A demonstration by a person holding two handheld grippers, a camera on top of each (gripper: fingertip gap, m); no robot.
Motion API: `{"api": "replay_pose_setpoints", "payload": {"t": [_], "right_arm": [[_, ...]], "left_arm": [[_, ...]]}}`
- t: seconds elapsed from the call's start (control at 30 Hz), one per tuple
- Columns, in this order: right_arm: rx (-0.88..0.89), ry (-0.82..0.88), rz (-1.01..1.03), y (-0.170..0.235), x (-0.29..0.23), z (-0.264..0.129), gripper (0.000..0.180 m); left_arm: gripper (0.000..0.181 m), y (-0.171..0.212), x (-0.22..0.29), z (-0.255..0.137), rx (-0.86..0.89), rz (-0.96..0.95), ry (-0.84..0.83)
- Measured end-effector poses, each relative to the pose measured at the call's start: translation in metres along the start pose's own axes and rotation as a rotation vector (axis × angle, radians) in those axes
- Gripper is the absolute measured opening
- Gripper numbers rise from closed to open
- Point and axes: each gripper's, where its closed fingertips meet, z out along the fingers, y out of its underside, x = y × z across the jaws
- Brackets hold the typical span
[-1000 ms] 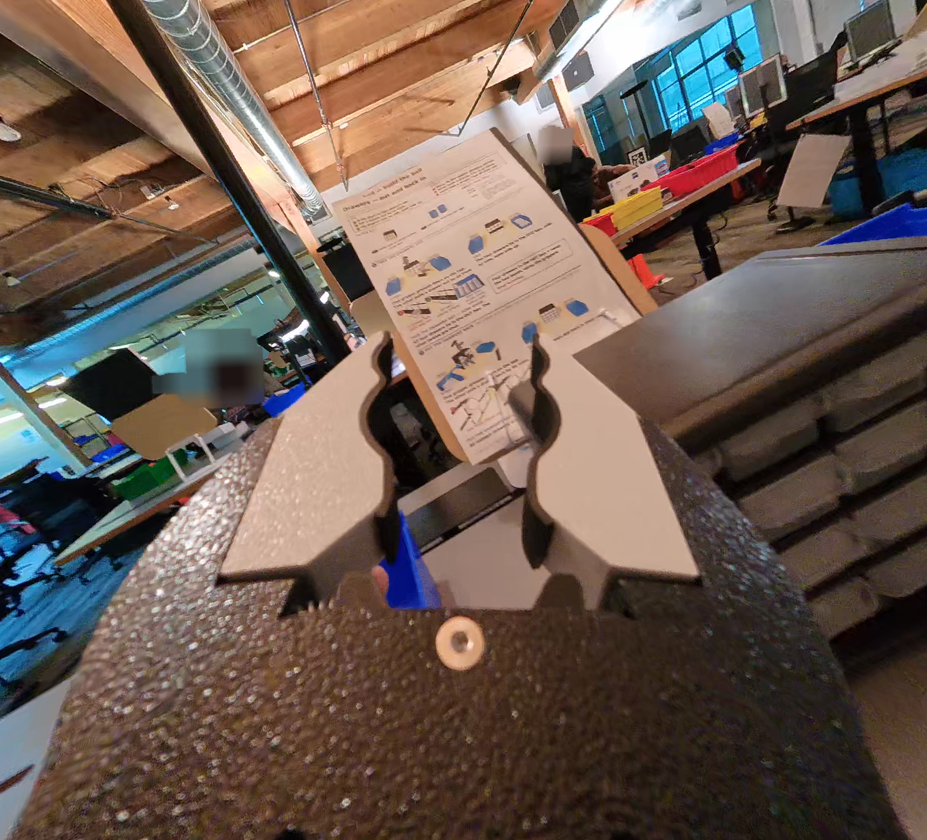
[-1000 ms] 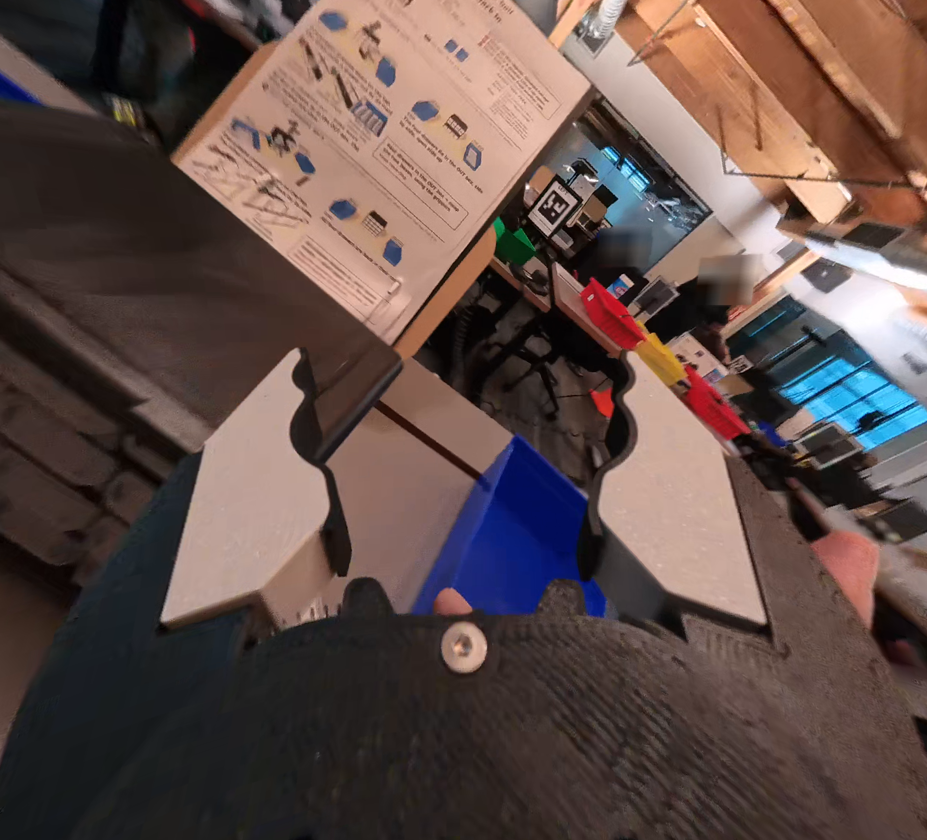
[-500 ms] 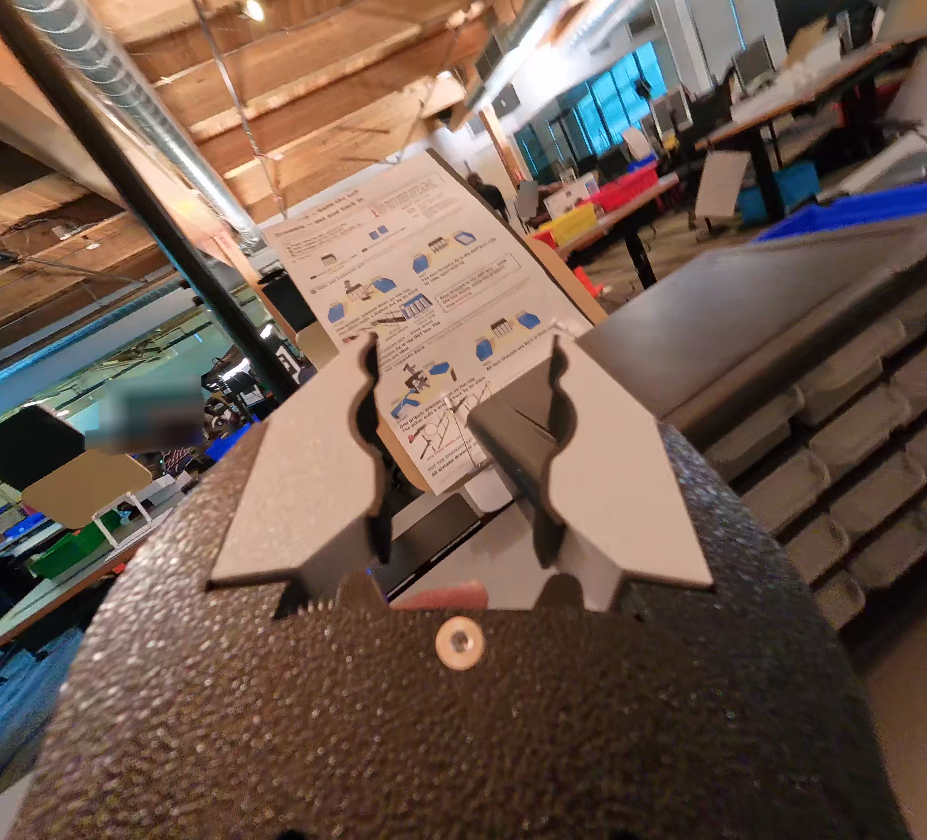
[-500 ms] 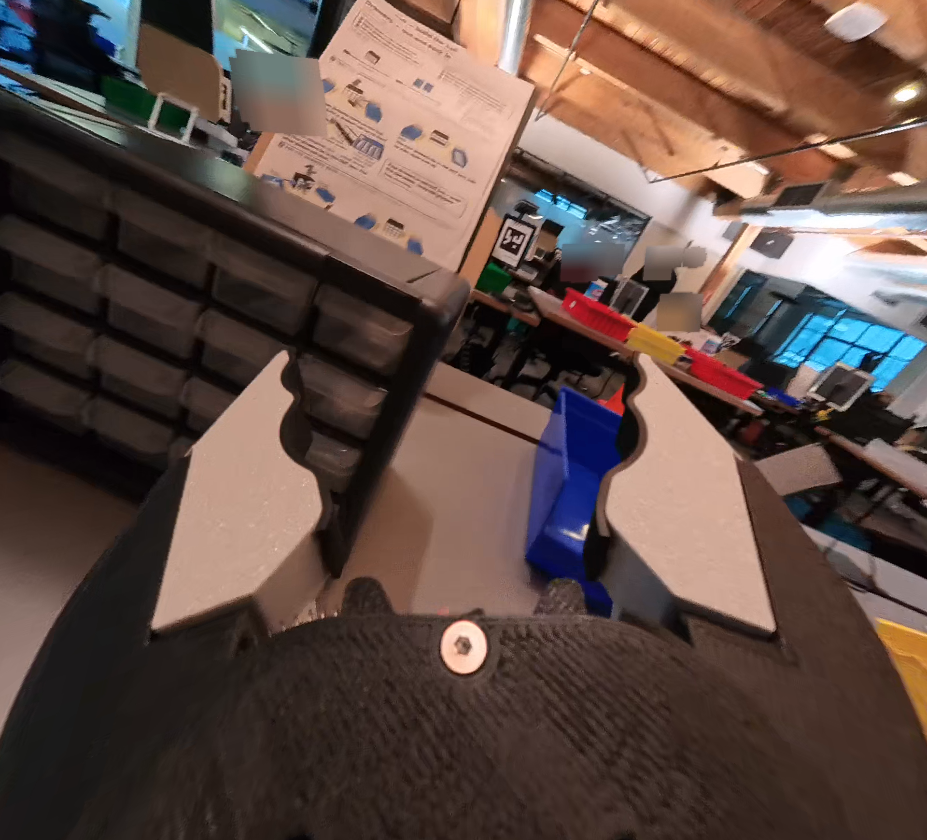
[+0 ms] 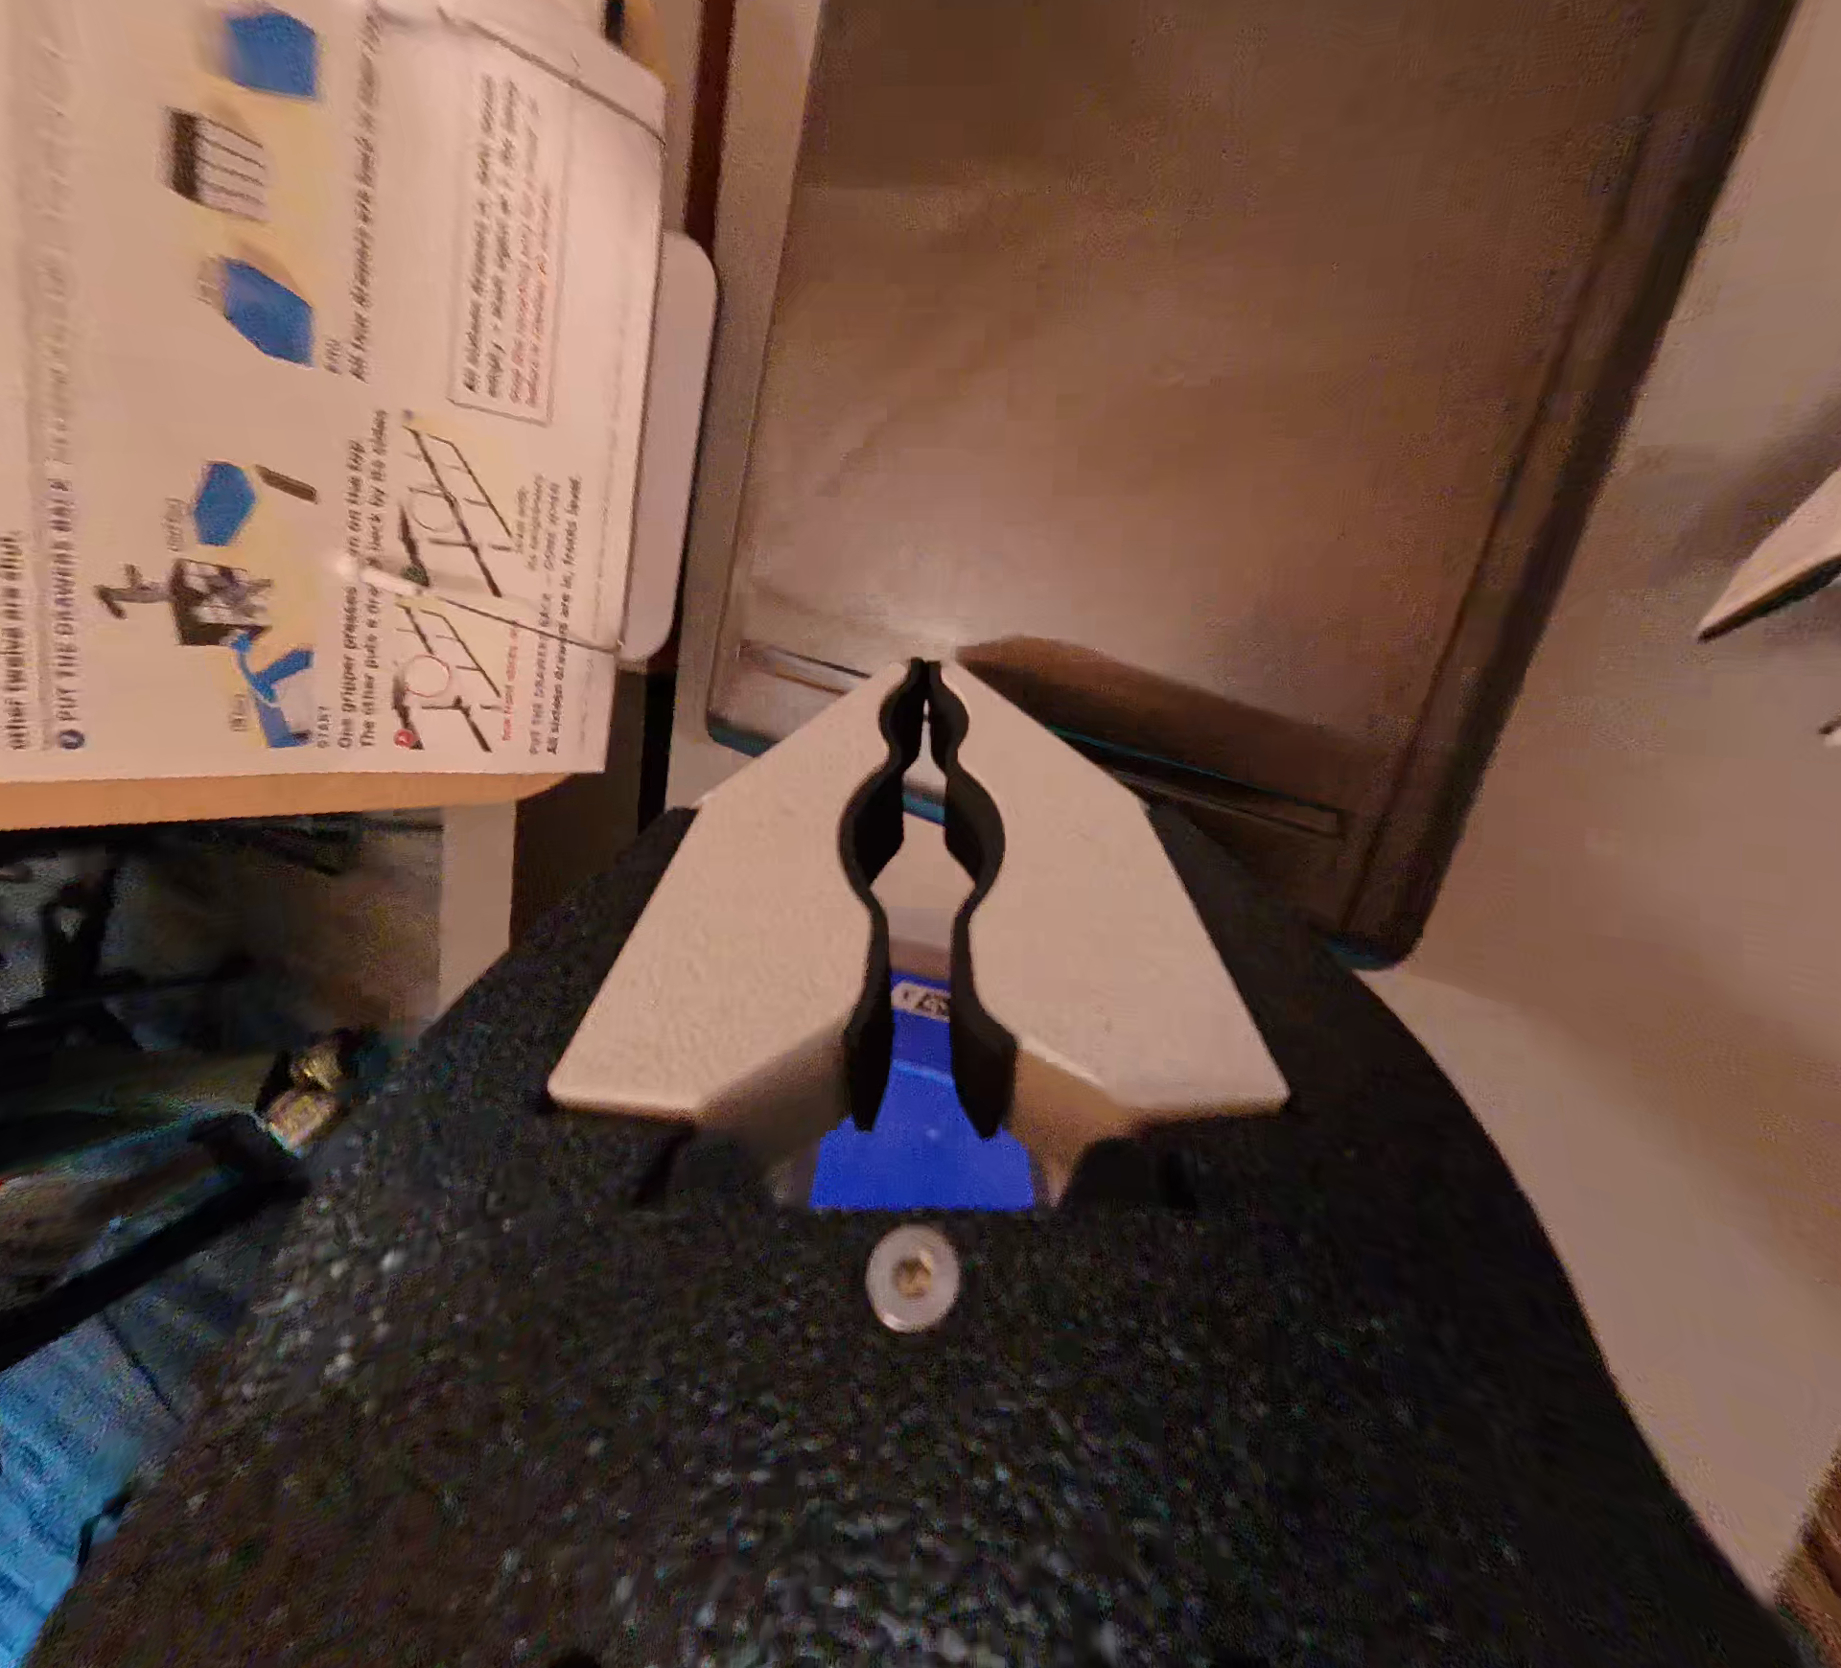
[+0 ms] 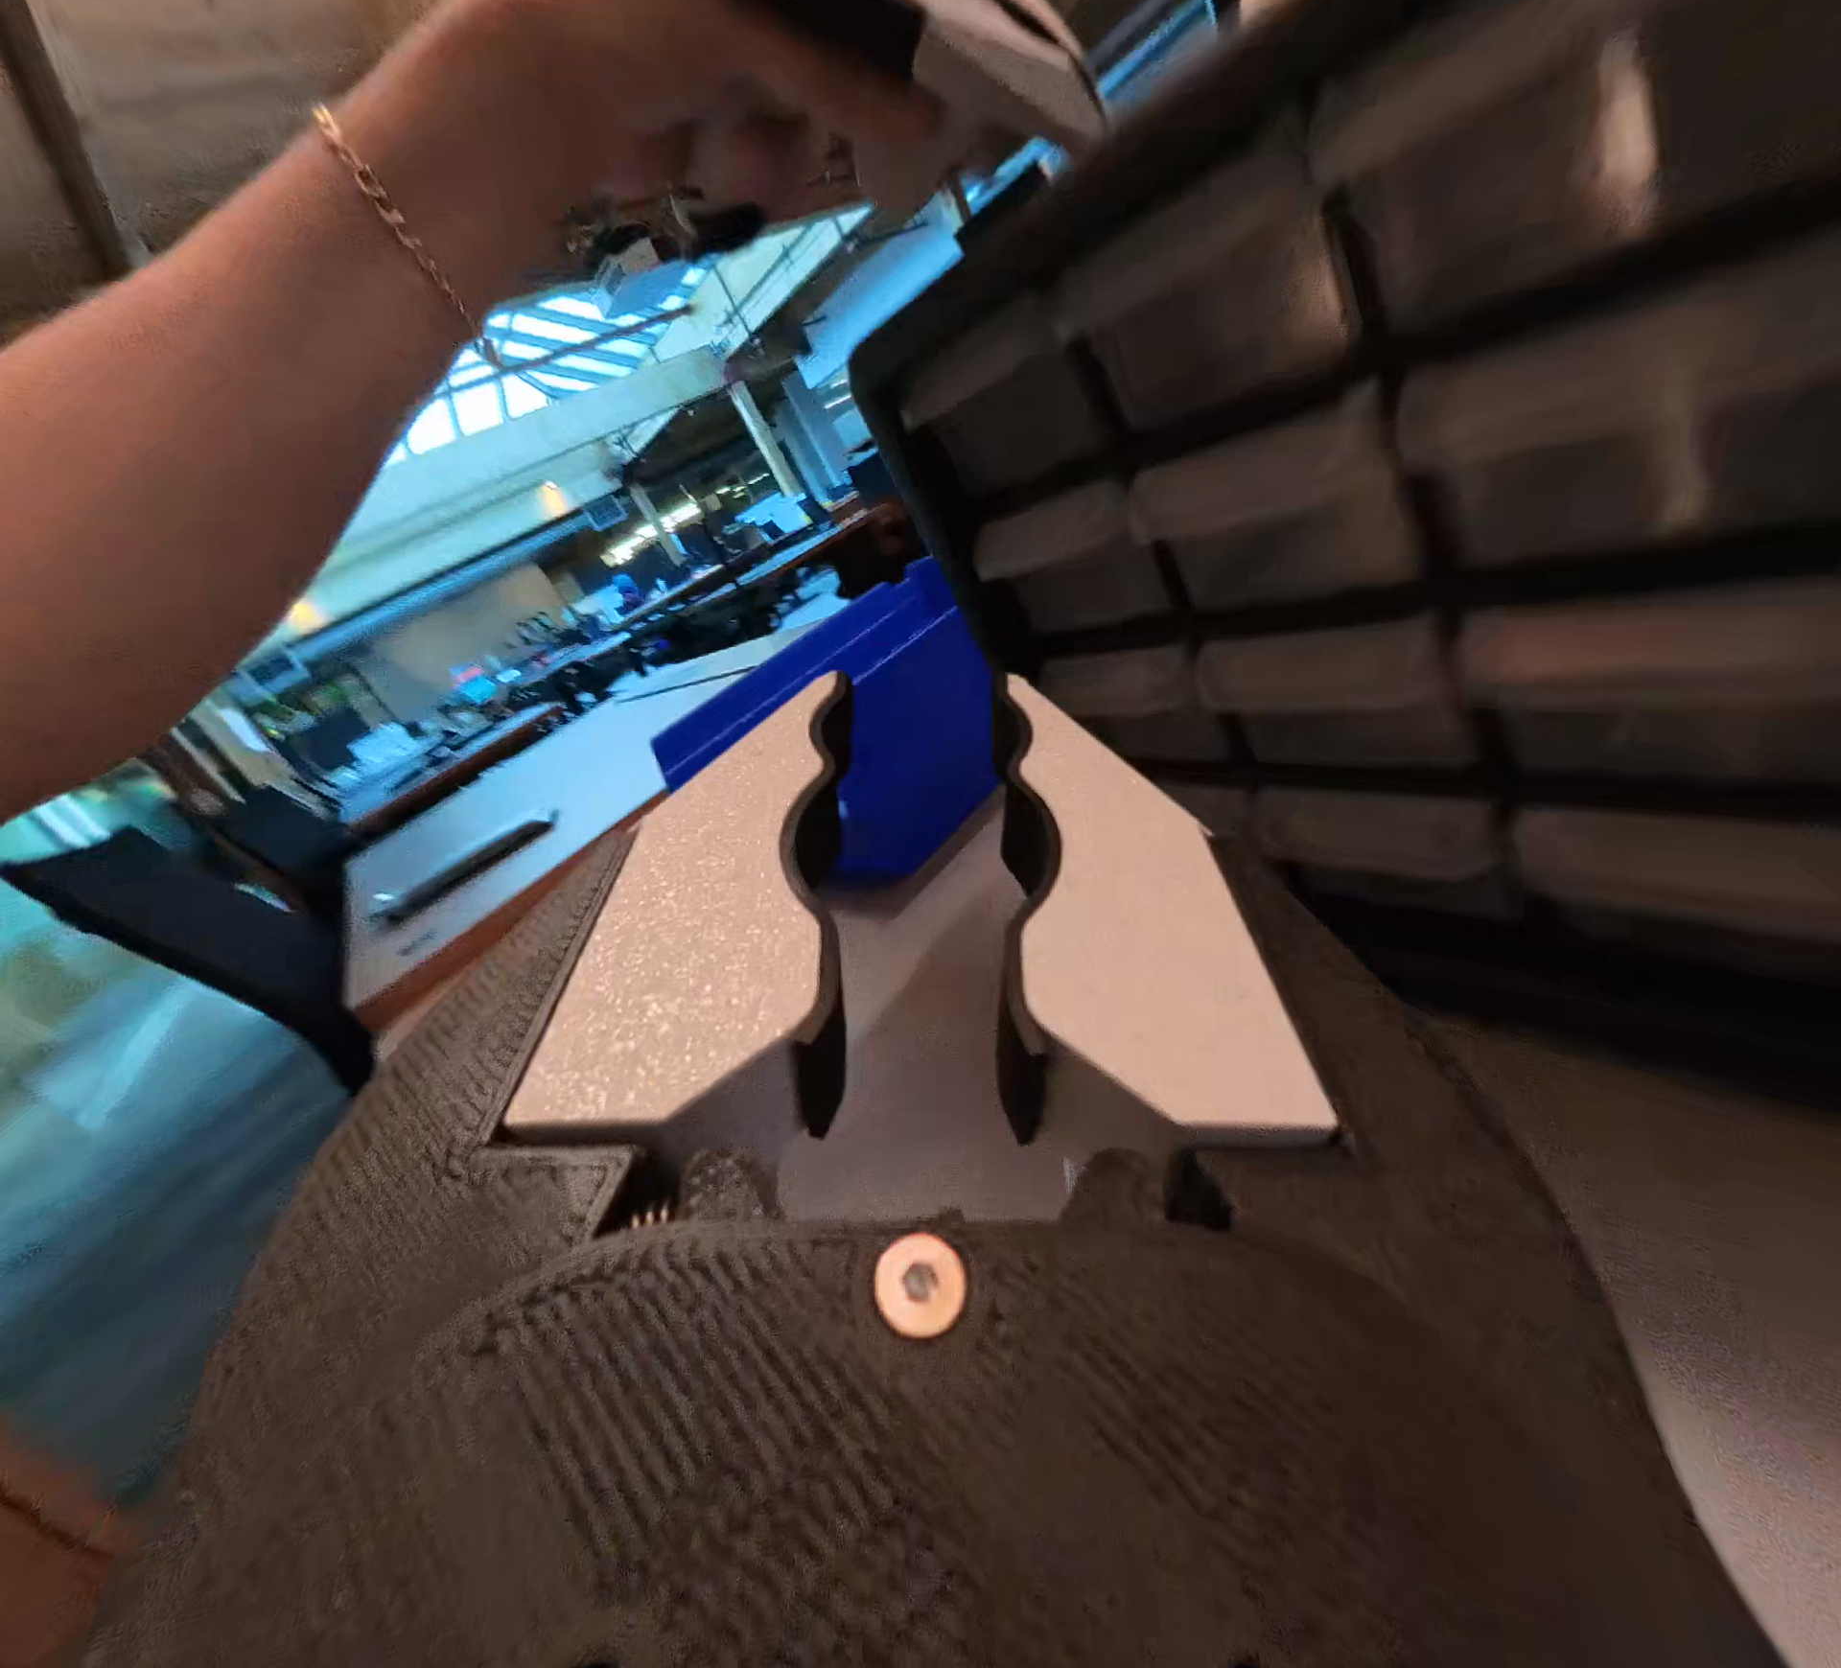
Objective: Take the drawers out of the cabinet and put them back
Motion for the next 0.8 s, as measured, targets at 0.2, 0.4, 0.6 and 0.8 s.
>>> {"api": "replay_pose_setpoints", "payload": {"t": [0.2, 0.4, 0.6, 0.8], "right_arm": [[-0.061, -0.006, 0.303, 0.039, 0.012, 0.026, 0.024], [0.014, -0.003, 0.52, 0.042, 0.033, 0.039, 0.0], [0.085, 0.026, 0.643, 0.04, 0.041, 0.048, 0.006], [0.137, 0.019, 0.716, 0.038, 0.049, 0.056, 0.027]], "left_arm": [[0.0, 0.01, -0.001, 0.013, -0.201, -0.021, 0.133], [0.0, 0.011, 0.001, 0.013, -0.357, -0.072, 0.209], [0.0, 0.012, 0.002, 0.013, -0.477, -0.028, 0.217], [0.0, 0.012, 0.002, 0.013, -0.538, 0.011, 0.196]]}}
